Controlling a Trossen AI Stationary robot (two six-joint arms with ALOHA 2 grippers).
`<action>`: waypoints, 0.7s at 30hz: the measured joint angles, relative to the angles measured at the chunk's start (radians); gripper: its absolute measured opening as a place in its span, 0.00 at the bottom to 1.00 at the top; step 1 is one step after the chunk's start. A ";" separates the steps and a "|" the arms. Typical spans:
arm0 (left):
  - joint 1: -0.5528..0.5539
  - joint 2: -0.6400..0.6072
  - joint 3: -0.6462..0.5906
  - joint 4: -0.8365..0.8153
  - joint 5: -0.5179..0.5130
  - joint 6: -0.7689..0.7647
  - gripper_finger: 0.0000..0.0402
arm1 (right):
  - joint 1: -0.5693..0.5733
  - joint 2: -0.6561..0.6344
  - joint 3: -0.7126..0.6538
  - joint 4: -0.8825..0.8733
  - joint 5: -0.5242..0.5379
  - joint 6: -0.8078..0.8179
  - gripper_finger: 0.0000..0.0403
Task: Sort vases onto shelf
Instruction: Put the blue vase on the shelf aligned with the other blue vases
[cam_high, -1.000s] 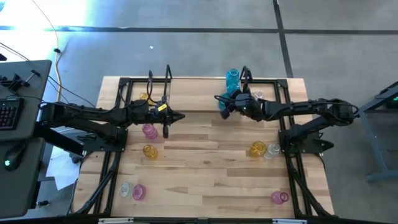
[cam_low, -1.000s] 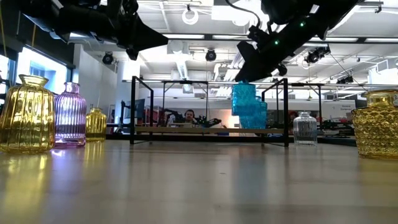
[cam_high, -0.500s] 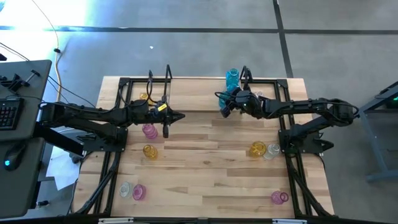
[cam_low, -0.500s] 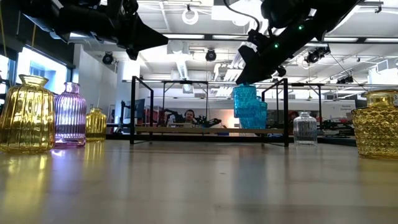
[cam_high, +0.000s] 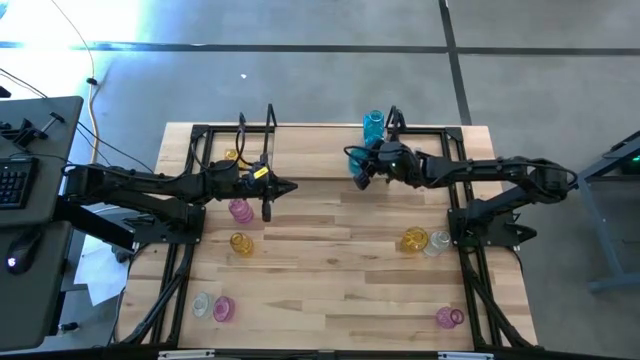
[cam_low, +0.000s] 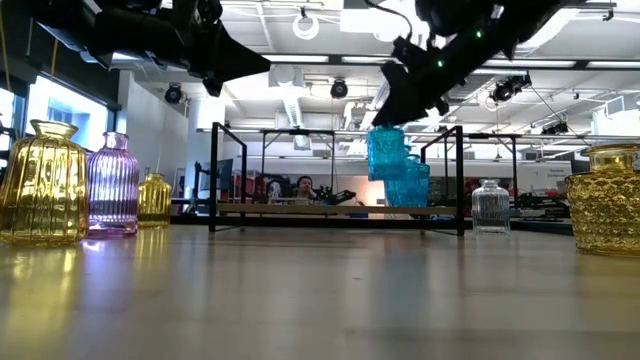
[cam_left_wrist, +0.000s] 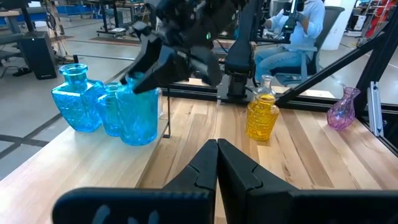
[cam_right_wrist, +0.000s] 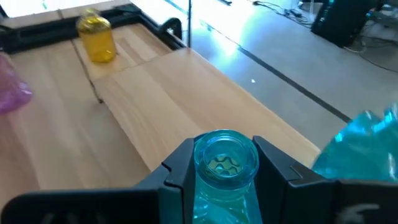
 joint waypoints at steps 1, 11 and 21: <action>0.000 0.000 0.000 0.000 0.000 0.000 0.00 | 0.000 0.000 0.024 -0.027 -0.003 -0.016 0.22; 0.000 0.000 0.000 0.000 0.000 -0.008 0.00 | -0.065 0.026 0.258 -0.467 -0.122 -0.151 0.22; -0.002 0.000 0.000 0.000 0.000 -0.008 0.00 | -0.101 0.073 0.222 -0.453 -0.130 -0.122 0.22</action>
